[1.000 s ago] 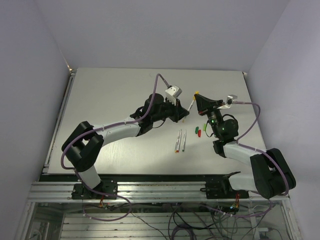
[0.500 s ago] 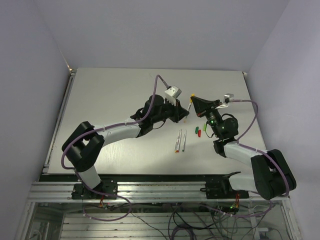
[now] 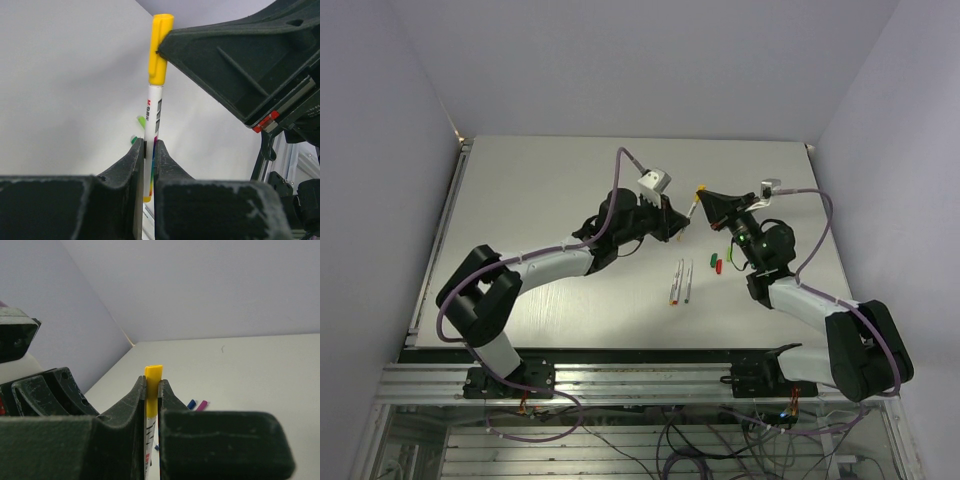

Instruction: Insert the pens into the pen caps

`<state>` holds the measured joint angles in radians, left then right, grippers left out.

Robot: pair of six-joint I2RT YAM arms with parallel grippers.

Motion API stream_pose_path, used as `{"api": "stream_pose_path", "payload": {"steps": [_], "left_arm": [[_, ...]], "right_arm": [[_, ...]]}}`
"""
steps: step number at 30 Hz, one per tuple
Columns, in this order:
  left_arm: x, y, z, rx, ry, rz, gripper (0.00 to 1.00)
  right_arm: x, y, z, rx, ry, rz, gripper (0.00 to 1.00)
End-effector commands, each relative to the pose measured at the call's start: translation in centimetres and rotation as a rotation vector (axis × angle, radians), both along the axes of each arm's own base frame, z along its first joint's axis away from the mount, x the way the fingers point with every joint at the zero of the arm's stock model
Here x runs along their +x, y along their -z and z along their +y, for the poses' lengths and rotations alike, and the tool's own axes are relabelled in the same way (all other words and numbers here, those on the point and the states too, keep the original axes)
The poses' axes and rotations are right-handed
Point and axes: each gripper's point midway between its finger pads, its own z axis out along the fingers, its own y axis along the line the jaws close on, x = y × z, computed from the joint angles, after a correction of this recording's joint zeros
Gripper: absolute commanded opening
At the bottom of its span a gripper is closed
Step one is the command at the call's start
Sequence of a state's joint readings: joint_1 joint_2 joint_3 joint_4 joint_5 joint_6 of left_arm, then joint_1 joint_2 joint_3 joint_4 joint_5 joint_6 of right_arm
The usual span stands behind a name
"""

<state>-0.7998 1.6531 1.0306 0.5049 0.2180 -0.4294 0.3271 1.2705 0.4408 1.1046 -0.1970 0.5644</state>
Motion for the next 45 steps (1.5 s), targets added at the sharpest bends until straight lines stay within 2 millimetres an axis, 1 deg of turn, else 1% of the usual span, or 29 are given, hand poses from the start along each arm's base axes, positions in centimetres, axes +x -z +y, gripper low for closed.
{"api": "stream_pose_path", "payload": {"steps": [1, 4, 8, 14, 17, 19, 21, 24, 27, 29, 30, 32, 33, 34, 35, 36, 37, 38, 39, 40, 42, 45], "left_arm": [[2.3, -13.7, 2.7, -0.356, -0.085, -0.252, 0.07], [2.8, -14.0, 2.8, -0.388, -0.070, -0.239, 0.07], [2.8, -13.9, 2.2, -0.399, -0.039, -0.229, 0.07], [2.6, -13.9, 1.8, -0.408, -0.014, -0.222, 0.07], [2.6, -13.8, 2.0, -0.395, -0.023, -0.226, 0.07], [2.7, -13.7, 2.0, -0.384, -0.026, -0.226, 0.07], [2.8, -13.2, 2.1, -0.370, -0.032, -0.222, 0.07], [3.5, -11.2, 2.6, -0.304, -0.081, -0.207, 0.07], [4.6, -9.4, 4.1, -0.236, -0.161, -0.196, 0.07], [5.5, -8.2, 5.0, -0.161, -0.219, -0.189, 0.07], [5.9, -7.6, 5.6, -0.118, -0.245, -0.191, 0.09], [6.8, -6.6, 6.8, -0.025, -0.308, -0.197, 0.15], [7.3, -6.1, 7.6, 0.023, -0.348, -0.194, 0.19], [7.9, -5.9, 8.5, 0.073, -0.399, -0.198, 0.25], [8.5, -5.3, 9.7, 0.123, -0.458, -0.180, 0.31], [9.1, -4.6, 10.9, 0.184, -0.520, -0.161, 0.38], [9.7, -4.0, 12.2, 0.236, -0.587, -0.138, 0.45], [10.1, -2.9, 13.9, 0.305, -0.658, -0.105, 0.51], [10.3, -2.2, 15.0, 0.347, -0.702, -0.079, 0.55], [10.5, -1.6, 16.0, 0.378, -0.736, -0.052, 0.59], [10.3, -0.2, 17.6, 0.414, -0.783, 0.011, 0.63], [8.7, 2.2, 19.1, 0.395, -0.834, 0.123, 0.65]], "right_arm": [[-1.3, 7.8, 1.7, -0.137, -0.110, 0.228, 0.00], [-1.6, 8.5, 2.5, -0.134, -0.160, 0.252, 0.00], [-1.7, 9.5, 3.1, -0.140, -0.199, 0.289, 0.00], [-1.5, 10.8, 3.5, -0.156, -0.213, 0.341, 0.00], [-1.4, 11.0, 3.5, -0.158, -0.211, 0.352, 0.00], [-1.4, 10.7, 3.4, -0.150, -0.207, 0.340, 0.00], [-1.2, 9.9, 3.2, -0.133, -0.191, 0.320, 0.00], [-0.6, 8.5, 2.8, -0.131, -0.152, 0.285, 0.00], [0.1, 7.4, 2.3, -0.147, -0.111, 0.256, 0.00], [0.4, 7.0, 2.0, -0.156, -0.087, 0.246, 0.00], [0.5, 6.9, 1.8, -0.163, -0.077, 0.243, 0.00], [0.5, 6.6, 1.5, -0.177, -0.060, 0.235, 0.06], [0.6, 6.5, 1.3, -0.183, -0.052, 0.235, 0.12], [0.6, 6.4, 1.2, -0.190, -0.042, 0.235, 0.20], [0.6, 6.4, 1.0, -0.195, -0.033, 0.238, 0.27], [0.7, 6.5, 0.7, -0.203, -0.017, 0.243, 0.31], [0.7, 6.5, 0.4, -0.210, -0.001, 0.249, 0.33], [0.7, 6.6, 0.2, -0.221, 0.006, 0.257, 0.34], [0.7, 6.5, 0.2, -0.232, 0.010, 0.257, 0.35], [0.7, 6.6, 0.0, -0.246, 0.016, 0.260, 0.35], [0.7, 6.6, 0.0, -0.273, 0.011, 0.263, 0.35], [0.8, 6.9, 0.5, -0.322, -0.026, 0.266, 0.38]]}}
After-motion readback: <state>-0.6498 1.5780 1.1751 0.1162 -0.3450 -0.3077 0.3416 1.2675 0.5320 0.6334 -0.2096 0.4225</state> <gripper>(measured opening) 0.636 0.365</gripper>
